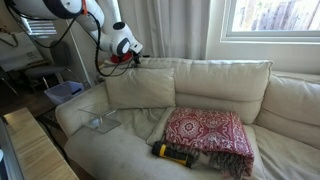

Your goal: Remove the black and yellow torch from top of the pillow, then put the pillow in the corner of the couch

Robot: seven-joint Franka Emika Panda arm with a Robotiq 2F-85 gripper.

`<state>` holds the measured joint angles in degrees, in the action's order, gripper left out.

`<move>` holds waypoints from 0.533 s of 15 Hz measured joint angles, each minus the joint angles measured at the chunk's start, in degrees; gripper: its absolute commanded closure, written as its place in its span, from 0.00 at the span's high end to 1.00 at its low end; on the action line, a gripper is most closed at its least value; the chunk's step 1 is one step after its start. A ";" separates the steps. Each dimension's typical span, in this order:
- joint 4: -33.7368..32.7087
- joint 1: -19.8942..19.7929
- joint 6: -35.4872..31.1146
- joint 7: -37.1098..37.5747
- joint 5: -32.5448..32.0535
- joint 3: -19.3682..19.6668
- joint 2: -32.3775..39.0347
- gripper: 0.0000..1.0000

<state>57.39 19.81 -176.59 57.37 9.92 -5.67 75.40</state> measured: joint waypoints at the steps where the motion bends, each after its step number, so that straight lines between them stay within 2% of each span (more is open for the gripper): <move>1: -0.14 0.01 0.08 -0.39 0.23 0.52 -0.01 1.00; 5: -0.18 -0.65 2.53 -3.00 -0.31 1.86 -0.55 1.00; 8: 1.73 -1.05 6.14 -6.05 -1.59 4.56 -3.14 1.00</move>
<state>59.12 18.76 -170.44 51.33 8.33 -1.12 72.26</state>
